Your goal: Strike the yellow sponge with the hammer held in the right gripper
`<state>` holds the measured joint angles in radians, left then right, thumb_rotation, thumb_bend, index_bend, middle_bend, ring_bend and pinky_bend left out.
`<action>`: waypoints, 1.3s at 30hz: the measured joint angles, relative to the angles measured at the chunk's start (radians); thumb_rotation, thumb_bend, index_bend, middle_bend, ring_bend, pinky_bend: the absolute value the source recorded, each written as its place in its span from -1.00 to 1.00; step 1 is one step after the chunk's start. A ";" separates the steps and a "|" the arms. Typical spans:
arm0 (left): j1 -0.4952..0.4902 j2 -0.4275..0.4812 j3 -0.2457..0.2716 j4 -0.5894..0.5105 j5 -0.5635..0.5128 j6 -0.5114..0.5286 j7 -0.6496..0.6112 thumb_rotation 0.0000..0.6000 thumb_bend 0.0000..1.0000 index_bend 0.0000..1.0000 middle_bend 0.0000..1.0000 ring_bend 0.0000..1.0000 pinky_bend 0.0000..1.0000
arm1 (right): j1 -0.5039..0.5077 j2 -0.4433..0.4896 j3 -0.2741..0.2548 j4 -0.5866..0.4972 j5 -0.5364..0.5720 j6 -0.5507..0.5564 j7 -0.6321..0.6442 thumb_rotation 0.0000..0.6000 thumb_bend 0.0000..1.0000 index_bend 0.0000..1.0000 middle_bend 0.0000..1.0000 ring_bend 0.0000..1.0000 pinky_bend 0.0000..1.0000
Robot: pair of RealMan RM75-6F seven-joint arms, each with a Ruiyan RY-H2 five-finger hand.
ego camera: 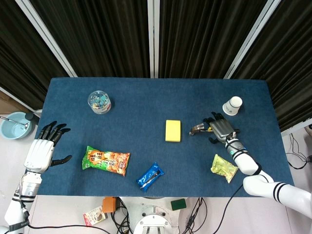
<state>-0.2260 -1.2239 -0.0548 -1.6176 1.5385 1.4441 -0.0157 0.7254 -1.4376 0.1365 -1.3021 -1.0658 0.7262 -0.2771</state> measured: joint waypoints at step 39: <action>0.032 -0.004 0.005 0.019 0.009 0.031 -0.026 1.00 -0.82 -0.55 -0.69 -0.90 -0.78 | 0.016 -0.083 -0.016 0.142 -0.079 -0.012 0.136 1.00 0.12 -0.03 -0.13 -0.68 -0.58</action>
<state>-0.1942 -1.2278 -0.0495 -1.5987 1.5472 1.4748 -0.0419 0.7413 -1.5206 0.1208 -1.1598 -1.1448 0.7141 -0.1409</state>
